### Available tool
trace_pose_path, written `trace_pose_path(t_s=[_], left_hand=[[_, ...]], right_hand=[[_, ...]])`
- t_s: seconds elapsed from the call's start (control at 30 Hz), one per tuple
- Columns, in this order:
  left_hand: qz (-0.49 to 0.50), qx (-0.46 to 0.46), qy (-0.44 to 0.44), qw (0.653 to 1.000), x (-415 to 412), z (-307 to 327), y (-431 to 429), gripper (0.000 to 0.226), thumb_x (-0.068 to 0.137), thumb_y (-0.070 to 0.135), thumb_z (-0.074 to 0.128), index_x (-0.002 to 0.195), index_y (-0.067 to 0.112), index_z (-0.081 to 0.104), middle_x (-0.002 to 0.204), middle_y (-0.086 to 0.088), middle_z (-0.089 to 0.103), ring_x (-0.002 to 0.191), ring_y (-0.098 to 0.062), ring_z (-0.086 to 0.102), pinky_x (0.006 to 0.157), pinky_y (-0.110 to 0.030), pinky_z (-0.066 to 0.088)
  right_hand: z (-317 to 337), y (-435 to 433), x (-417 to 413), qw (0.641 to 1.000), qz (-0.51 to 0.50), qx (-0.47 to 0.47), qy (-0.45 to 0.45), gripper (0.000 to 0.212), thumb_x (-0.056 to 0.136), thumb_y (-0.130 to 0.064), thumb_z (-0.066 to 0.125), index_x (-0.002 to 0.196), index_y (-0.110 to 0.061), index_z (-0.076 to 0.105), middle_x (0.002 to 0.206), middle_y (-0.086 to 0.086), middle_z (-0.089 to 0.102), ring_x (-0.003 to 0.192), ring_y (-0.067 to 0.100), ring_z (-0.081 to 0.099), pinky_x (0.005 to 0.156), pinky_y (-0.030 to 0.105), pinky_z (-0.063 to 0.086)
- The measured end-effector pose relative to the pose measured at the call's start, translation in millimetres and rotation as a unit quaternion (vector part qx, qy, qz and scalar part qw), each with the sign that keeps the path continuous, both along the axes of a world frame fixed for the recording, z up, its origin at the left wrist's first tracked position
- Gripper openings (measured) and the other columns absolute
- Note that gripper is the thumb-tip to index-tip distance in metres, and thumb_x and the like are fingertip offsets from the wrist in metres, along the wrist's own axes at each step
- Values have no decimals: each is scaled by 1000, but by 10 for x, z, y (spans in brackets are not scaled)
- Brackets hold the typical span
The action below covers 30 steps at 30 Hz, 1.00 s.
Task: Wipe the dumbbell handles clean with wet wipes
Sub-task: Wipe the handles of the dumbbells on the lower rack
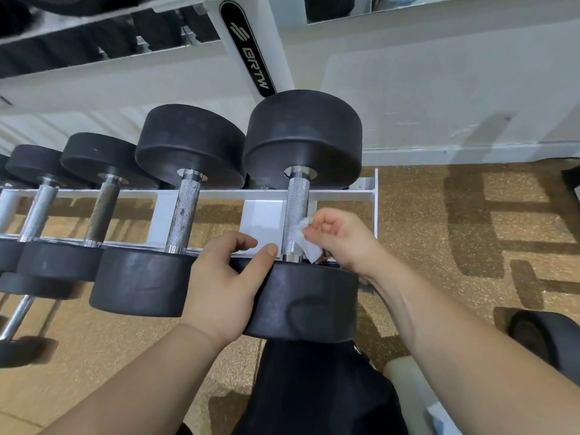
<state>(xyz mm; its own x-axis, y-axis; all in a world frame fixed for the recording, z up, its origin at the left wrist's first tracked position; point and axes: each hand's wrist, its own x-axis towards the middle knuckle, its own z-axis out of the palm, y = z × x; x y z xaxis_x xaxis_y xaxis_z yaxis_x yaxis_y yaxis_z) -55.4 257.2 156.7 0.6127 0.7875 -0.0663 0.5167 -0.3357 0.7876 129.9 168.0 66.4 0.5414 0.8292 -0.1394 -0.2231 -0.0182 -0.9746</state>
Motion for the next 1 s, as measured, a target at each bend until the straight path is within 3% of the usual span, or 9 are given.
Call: trace_pose_path(t_s=[0.1,0.2,0.27,0.33,0.43,0.63,0.77,0.83,1.0], left_hand=[[0,-1,-2,1000,-1,-8,-1,48,71,69,60,93,26,68,100,5,69,101,-17,63,97,-45,48],[0,-6,-8,1000,-6,-17,1,48,72,69,61,93,26,68,100,5,70,101,-18,63,98,-46,48],[0,-9,-10,1000,-5,-25,6,49,72,68,61,93,25,68,100,4,70,101,-19,63,98,-47,48],[0,-7,-11,1000,-4,-22,3,49,72,68,61,93,25,68,100,4,69,100,-19,63,97,-47,49],[0,2,-5,1000,7,-8,-1,48,71,69,60,92,25,67,98,5,69,99,-18,63,95,-44,49],[2,10,-6,1000,2,-6,-2,50,71,70,59,92,26,68,100,6,69,102,-16,63,97,-43,49],[1,20,-5,1000,6,10,-10,54,69,72,56,93,25,68,100,9,68,101,-12,62,95,-36,48],[0,24,-5,1000,16,15,-16,56,68,73,55,93,24,67,99,9,67,101,-10,61,92,-30,46],[5,21,-12,1000,21,18,-24,59,66,74,54,93,23,67,100,10,66,102,-11,59,92,-26,43]], right_hand=[[69,80,62,1000,-30,7,2,16,82,-20,75,71,-27,65,70,13,56,67,22,45,62,35,34],[136,251,124,992,-120,17,27,13,84,-28,71,72,-29,65,73,10,55,67,22,48,66,41,41],[79,250,111,992,-113,12,46,17,90,-24,69,74,-27,64,71,4,57,67,19,50,65,35,44],[-7,122,53,998,-38,1,59,19,93,-14,68,76,-22,62,68,-1,60,61,11,52,58,25,45],[8,-20,20,999,41,-25,-10,19,87,-15,73,73,-23,63,68,0,62,61,10,51,56,20,37],[308,271,102,981,-163,-3,-106,13,87,-10,73,80,-18,65,67,-6,53,60,6,47,58,19,40],[288,55,-19,992,-58,-10,-110,16,85,-3,75,81,-15,66,76,8,58,61,12,47,55,17,41],[302,11,-32,989,-15,-29,-144,20,83,-4,78,77,-20,68,74,6,60,58,9,44,55,16,39],[460,302,102,962,-132,-47,-233,12,86,-10,73,79,-19,70,69,-6,58,58,-1,45,59,14,41]])
